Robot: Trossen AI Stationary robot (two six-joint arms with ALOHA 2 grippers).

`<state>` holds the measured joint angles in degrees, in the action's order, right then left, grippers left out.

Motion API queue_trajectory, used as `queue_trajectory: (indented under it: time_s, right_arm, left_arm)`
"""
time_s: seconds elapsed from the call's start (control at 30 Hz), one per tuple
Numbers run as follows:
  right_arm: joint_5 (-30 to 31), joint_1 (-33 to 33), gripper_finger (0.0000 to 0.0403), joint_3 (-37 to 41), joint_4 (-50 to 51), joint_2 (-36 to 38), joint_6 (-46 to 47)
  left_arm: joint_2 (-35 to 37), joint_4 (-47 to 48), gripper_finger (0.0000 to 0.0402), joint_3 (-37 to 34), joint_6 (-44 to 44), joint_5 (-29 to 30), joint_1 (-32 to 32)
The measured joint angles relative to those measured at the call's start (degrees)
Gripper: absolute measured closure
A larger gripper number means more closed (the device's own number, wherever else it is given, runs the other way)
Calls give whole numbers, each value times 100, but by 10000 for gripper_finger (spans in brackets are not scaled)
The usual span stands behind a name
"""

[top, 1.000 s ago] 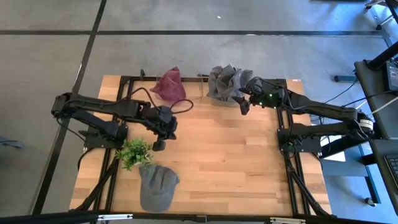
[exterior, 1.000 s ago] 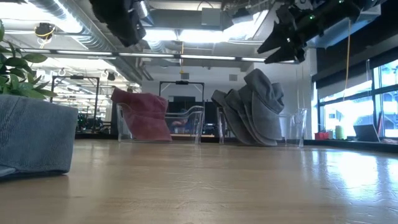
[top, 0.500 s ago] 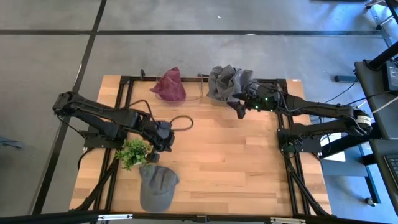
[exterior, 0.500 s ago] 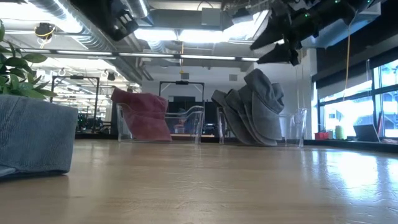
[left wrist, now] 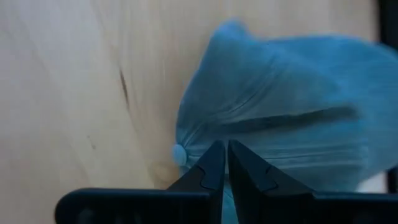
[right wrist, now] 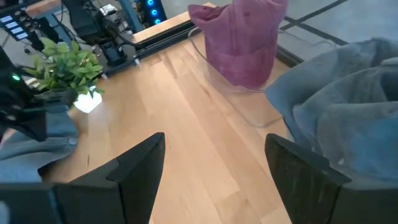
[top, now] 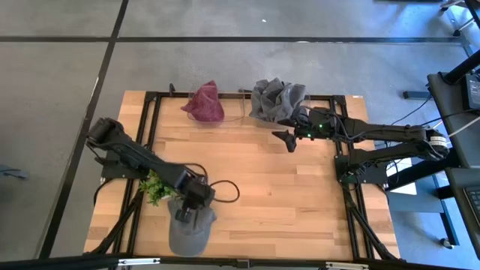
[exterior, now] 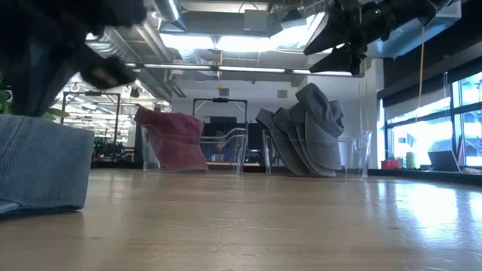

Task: Pick & Place hat
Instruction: Put the gray cap into the right transparent bin

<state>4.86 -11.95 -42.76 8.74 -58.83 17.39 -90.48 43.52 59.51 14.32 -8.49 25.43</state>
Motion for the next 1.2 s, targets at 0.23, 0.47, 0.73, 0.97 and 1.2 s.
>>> queue_trajectory:
  time_s: [0.23, 0.47, 0.73, 0.97, 1.2]
  right_arm:
    - [2, 79, 125, 0, 15, 0, -55]
    - [2, 79, 125, 0, 43, 0, -152]
    - [146, 79, 125, 2, 40, -106, -266]
    - [155, 79, 125, 2, 50, -352, -284]
    - [155, 79, 125, 2, -56, -545, -275]
  left_arm:
    - [-620, 7, 386, 0, 740, -370, 182]
    - [-582, 42, 373, 0, 1179, -326, 264]
    - [-385, 578, 286, 2, 1503, 371, 327]
    - [-380, 664, 209, 2, 1815, 74, 459]
    - [-380, 670, 183, 2, 1989, -279, 519]
